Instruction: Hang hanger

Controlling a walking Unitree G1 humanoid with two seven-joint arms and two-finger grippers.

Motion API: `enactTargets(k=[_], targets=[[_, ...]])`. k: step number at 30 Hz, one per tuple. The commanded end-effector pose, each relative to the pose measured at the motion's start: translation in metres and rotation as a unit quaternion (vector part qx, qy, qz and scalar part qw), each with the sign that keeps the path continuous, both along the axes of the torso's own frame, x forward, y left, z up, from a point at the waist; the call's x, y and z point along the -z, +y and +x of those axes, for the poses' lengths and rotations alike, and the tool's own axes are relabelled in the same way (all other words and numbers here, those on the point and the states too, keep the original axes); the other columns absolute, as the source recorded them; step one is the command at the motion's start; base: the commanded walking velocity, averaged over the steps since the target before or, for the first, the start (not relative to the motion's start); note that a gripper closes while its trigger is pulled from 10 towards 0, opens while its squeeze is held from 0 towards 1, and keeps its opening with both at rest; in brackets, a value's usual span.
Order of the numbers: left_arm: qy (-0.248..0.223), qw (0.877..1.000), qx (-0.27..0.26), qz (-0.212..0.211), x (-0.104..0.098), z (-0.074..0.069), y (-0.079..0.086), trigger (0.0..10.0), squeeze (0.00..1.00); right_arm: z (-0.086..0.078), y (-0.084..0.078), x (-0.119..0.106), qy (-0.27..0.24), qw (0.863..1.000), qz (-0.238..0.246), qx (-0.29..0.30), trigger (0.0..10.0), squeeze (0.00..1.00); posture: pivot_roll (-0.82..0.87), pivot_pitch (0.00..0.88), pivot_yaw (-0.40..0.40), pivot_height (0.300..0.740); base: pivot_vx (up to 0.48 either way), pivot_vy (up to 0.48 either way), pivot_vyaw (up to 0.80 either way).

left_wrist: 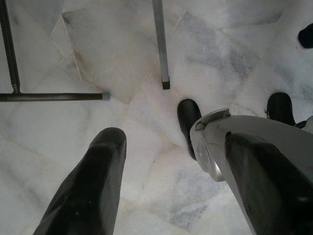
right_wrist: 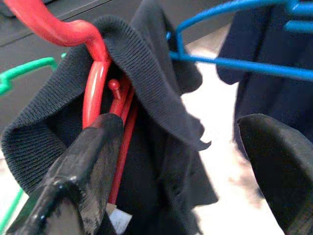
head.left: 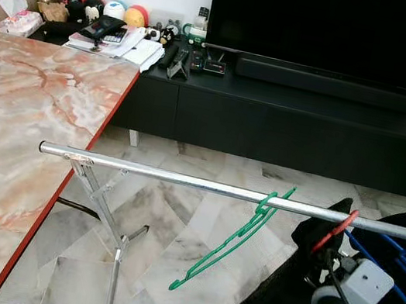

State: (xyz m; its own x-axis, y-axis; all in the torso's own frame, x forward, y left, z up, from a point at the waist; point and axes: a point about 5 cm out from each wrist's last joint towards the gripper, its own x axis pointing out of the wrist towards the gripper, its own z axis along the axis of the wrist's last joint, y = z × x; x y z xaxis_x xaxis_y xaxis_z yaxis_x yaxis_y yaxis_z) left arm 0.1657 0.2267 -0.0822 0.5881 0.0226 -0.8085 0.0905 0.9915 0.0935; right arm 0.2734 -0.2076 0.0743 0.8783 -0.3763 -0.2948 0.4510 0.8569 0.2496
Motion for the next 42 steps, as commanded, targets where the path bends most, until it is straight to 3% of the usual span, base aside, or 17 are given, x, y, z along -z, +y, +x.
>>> enactTargets(k=[1, 5, 8, 16, 19, 25, 36, 42], targets=[[0.013, 1.0, 0.004, 0.0, 0.003, -0.008, 0.0, 10.0, 0.0, 0.003, 0.004, 0.002, 0.008, 1.0, 0.013, -0.012, 10.0, 0.0, -0.03, 0.12, -0.001, 0.74, 0.0, 0.0, 0.0], [0.015, 1.0, 0.0, 0.004, 0.004, -0.01, 0.002, 10.0, 0.0, 0.018, 0.024, -0.005, -0.01, 0.998, 0.028, -0.062, 10.0, 0.0, -0.02, 0.118, -0.002, 0.74, 0.0, 0.0, 0.0], [0.014, 1.0, -0.001, 0.005, 0.004, -0.01, 0.002, 10.0, 0.0, 0.019, 0.029, -0.011, -0.028, 0.997, 0.032, -0.069, 10.0, 0.0, -0.02, 0.12, -0.002, 0.74, 0.0, 0.0, 0.0], [0.012, 1.0, 0.001, 0.005, 0.003, -0.009, 0.003, 10.0, 0.0, 0.002, 0.037, -0.011, -0.019, 0.996, 0.029, -0.08, 10.0, 0.0, -0.02, 0.124, -0.001, 0.74, 0.0, 0.0, 0.0], [0.011, 1.0, 0.005, 0.004, 0.003, -0.008, 0.002, 10.0, 0.0, -0.011, 0.031, -0.012, -0.006, 0.998, 0.011, -0.063, 10.0, 0.0, -0.02, 0.124, -0.004, 0.74, 0.0, 0.0, 0.0], [0.009, 1.0, 0.008, 0.0, 0.003, -0.007, 0.0, 10.0, 0.0, -0.026, -0.001, -0.009, 0.02, 0.999, -0.016, 0.029, 10.0, 0.0, -0.03, 0.126, -0.005, 0.74, 0.0, 0.0, 0.0], [0.006, 1.0, 0.01, 0.0, 0.002, -0.006, 0.0, 10.0, 0.0, -0.031, 0.034, -0.021, -0.011, 0.992, 0.028, -0.118, 10.0, 0.0, -0.03, 0.126, -0.01, 0.74, 0.0, 0.0, 0.0], [0.006, 1.0, 0.013, 0.0, 0.002, -0.005, -0.001, 10.0, 0.0, -0.032, 0.038, -0.027, -0.005, 0.991, 0.03, -0.131, 10.0, 0.0, -0.03, 0.126, -0.013, 0.74, 0.0, 0.0, 0.0]])
